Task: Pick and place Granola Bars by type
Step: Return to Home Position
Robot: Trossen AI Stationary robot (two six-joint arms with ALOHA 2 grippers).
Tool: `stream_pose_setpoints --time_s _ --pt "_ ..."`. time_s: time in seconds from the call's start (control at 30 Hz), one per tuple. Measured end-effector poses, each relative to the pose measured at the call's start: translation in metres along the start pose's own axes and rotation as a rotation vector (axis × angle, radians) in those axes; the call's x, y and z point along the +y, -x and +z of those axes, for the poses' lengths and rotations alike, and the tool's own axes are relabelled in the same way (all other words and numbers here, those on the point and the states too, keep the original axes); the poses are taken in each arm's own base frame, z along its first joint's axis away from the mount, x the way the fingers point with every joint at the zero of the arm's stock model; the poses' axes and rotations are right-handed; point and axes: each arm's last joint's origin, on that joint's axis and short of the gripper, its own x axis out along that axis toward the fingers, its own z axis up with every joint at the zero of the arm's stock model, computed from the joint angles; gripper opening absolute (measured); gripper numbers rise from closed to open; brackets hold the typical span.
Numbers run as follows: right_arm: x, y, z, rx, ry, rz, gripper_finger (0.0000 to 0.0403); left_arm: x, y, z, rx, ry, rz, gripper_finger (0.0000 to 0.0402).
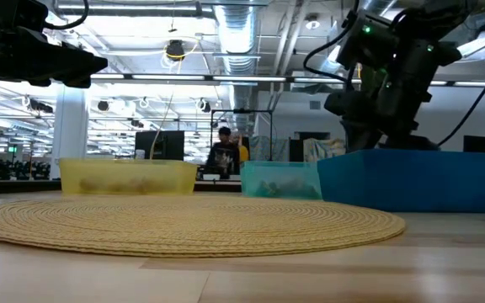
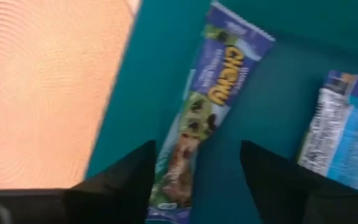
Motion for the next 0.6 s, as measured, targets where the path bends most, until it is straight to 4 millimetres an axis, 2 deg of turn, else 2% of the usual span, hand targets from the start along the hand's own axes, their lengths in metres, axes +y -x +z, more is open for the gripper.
stream_pose_setpoints --time_s 0.13,0.3,0.5,0.6 --pt "-0.002 0.0 0.0 -0.011 -0.002 -0.034 0.0252 0.0 0.0 0.0 0.0 0.0 0.0 0.014" --pt "-0.001 0.001 -0.001 -0.02 0.065 -0.023 0.0253 0.0 0.0 0.0 0.0 0.0 0.0 0.014" --pt "0.004 0.024 -0.005 -0.155 0.116 -0.007 0.0246 0.0 0.0 0.0 0.0 0.0 0.0 0.014" --pt "0.008 0.04 -0.011 -0.217 0.216 0.033 0.0245 0.0 0.0 0.0 0.0 0.0 0.0 0.014"
